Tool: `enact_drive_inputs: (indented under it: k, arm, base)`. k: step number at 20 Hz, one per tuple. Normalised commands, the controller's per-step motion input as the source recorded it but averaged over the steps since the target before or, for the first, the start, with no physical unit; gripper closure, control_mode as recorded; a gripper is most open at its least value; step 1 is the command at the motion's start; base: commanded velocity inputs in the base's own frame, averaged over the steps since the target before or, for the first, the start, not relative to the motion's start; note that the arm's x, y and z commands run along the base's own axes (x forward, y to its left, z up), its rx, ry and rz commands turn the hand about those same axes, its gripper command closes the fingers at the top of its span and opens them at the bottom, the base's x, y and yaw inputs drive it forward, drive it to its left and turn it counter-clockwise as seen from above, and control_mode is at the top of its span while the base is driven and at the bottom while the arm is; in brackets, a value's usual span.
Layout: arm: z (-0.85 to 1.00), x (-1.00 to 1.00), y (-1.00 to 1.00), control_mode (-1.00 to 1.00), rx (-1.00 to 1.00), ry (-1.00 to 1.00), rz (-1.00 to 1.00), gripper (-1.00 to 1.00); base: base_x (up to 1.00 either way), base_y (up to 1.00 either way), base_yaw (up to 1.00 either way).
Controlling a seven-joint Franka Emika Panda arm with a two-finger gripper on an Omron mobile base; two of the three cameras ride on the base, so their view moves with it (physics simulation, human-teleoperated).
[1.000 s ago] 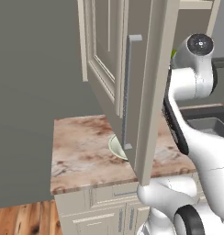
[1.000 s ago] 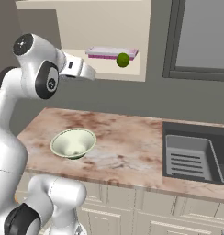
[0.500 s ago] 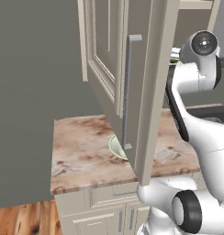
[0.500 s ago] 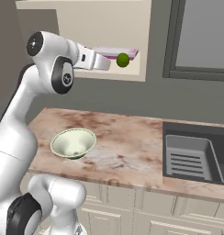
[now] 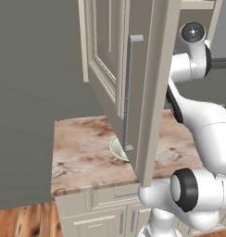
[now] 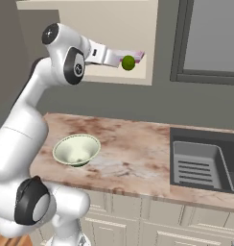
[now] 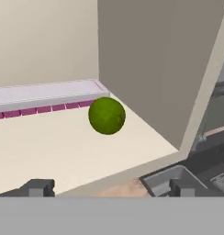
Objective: Pick the lime from the cabinet and place it in the bowl. Then pick the bowl and place it in the sink. Then turn on the sink facuet.
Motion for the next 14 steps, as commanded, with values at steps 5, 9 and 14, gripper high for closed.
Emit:
enact_drive_inputs:
  k: [5,9,14]
  arm:
    - [-0.01,0.37,-0.05,-1.0,0.0,0.0,0.0,-1.0]
    - [-0.16,0.59,0.0,-1.0,-0.04,0.0,0.0,-1.0]
    - [-0.24,0.58,0.0,-1.0,-0.07,0.0,0.0,-1.0]
  base:
    - [0.0,0.0,0.0]
    - [0.0,0.0,0.0]
    - [0.0,0.0,0.0]
